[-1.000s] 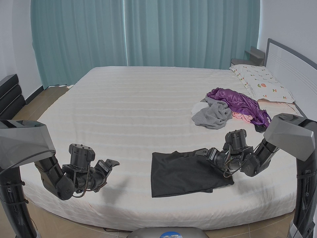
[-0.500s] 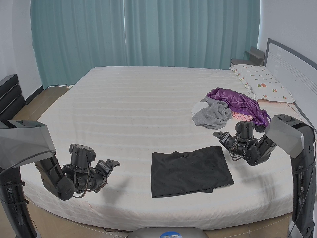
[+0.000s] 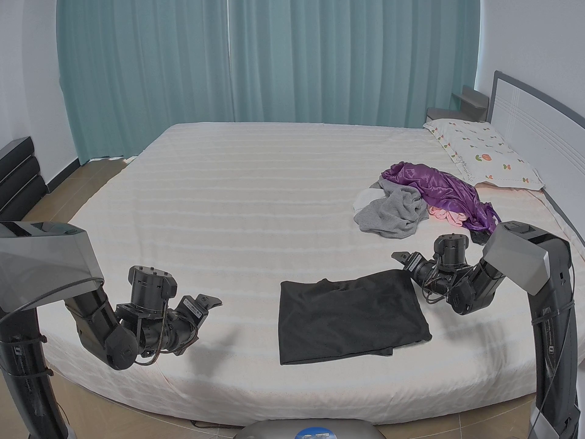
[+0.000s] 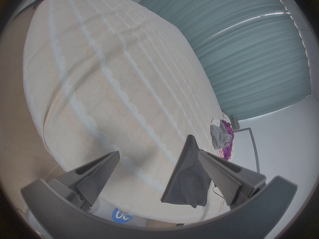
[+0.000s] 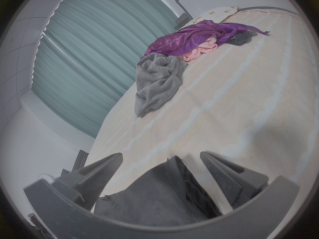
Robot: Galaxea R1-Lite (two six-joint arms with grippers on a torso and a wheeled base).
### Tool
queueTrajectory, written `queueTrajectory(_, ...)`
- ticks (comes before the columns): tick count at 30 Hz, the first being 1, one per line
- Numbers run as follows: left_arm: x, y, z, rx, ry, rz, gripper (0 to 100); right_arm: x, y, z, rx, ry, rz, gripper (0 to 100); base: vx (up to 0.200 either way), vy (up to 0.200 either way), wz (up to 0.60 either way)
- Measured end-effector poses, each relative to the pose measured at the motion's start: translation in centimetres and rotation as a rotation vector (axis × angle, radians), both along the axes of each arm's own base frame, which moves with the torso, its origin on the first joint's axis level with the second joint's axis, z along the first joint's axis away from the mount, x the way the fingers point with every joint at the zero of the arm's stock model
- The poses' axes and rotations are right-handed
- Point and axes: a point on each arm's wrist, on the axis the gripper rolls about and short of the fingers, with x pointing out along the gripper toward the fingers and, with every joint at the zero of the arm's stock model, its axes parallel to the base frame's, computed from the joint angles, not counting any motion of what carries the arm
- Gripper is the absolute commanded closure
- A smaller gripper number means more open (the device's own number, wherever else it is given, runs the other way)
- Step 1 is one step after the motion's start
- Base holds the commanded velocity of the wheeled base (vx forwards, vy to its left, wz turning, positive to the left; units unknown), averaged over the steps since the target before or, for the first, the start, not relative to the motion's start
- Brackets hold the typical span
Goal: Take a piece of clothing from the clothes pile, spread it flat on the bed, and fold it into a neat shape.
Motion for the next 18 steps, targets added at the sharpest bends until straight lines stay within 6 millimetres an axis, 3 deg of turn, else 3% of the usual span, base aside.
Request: queueTrajectory(18,0.0,0.0,0.0,0.016,-0.004,-0.013,0,0.2,-2.2,-0.4,0.009,0.009,-0.055,100,0.0,0.0,0.0)
